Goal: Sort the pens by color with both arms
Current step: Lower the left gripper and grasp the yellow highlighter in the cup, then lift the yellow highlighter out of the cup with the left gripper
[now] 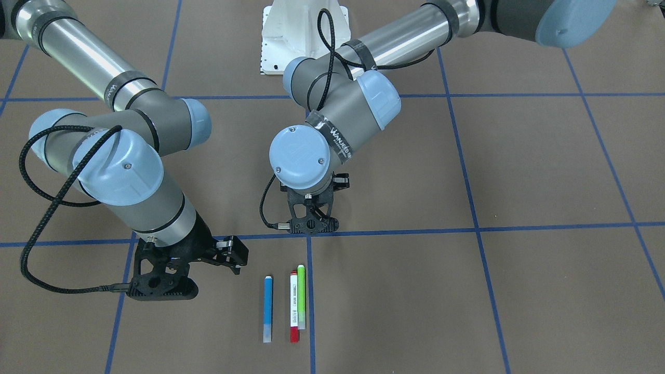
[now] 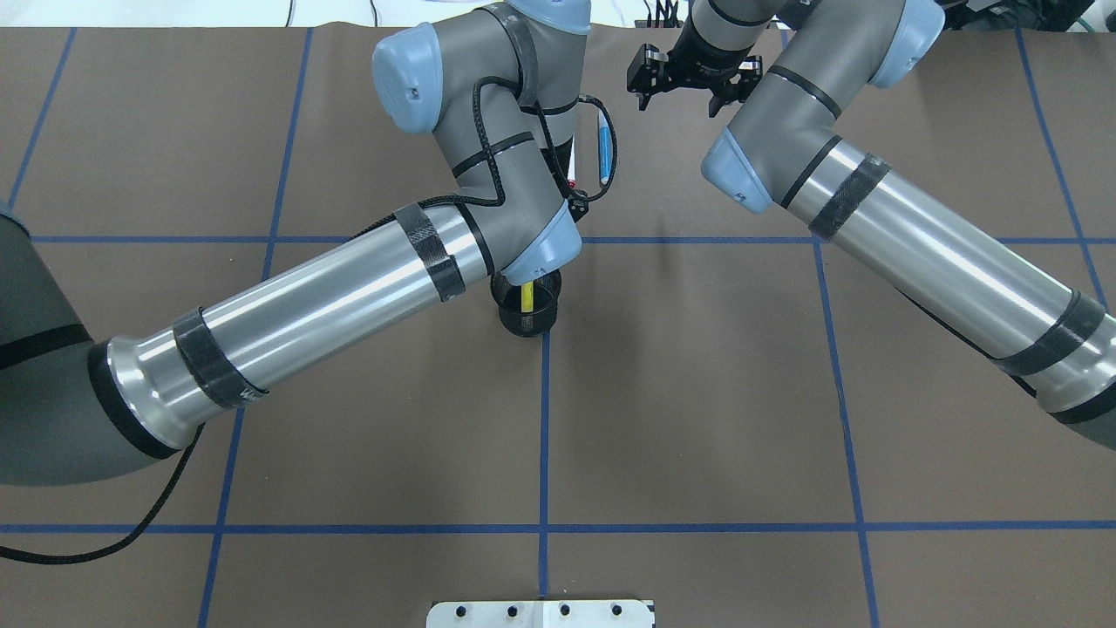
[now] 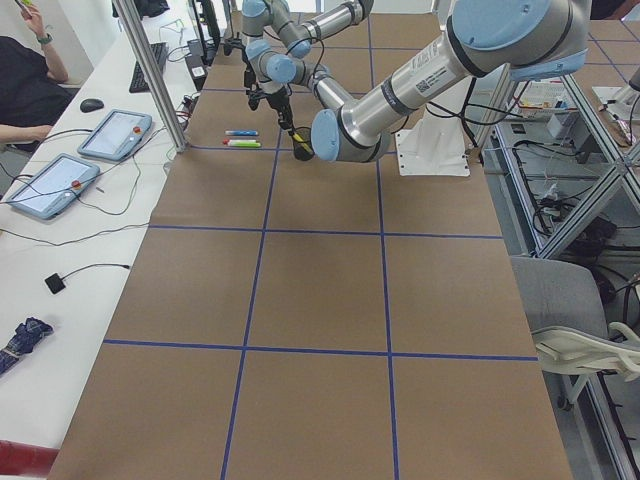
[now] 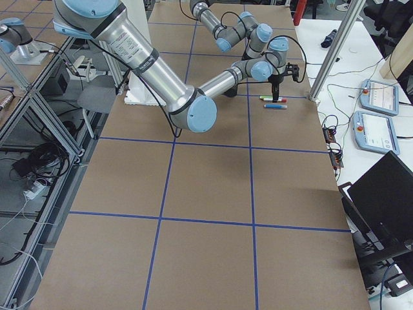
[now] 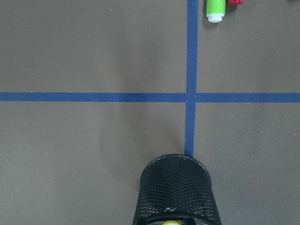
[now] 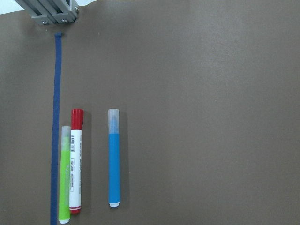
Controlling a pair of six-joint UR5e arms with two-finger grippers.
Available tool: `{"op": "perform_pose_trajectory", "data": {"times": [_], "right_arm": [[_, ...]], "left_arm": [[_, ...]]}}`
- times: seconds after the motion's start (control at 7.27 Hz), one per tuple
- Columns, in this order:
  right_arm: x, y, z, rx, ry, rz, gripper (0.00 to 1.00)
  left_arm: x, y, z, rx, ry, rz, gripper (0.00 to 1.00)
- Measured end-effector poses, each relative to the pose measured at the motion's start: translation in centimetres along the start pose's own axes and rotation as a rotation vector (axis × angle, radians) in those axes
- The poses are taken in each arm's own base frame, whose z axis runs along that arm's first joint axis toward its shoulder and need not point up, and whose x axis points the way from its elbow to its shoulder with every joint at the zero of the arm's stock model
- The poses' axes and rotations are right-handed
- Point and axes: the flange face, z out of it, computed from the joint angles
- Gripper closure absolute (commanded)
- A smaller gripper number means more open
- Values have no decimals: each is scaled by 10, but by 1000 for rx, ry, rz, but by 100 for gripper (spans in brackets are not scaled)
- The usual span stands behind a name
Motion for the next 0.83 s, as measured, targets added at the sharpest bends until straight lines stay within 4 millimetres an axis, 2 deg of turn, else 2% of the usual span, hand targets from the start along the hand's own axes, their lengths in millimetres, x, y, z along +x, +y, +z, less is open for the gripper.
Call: {"op": "perform_pose_trajectory", "data": {"times": [0.14,0.41,0.69,0.83], "right_arm": [[0,0,0,0,0,0,0],[-1,0,-1,1,-2,-2,0],[-2,1,-3,3,-4,-6,0],[-2,1,-3,3,-5,-11,0]], "left_arm": [[2,3,-4,2,3,1,100],[3,19,-31,3,-1,-11,100],[0,47,-73,7,-5,-27,100],[-9,66,-108,27,6,-34,100]]}}
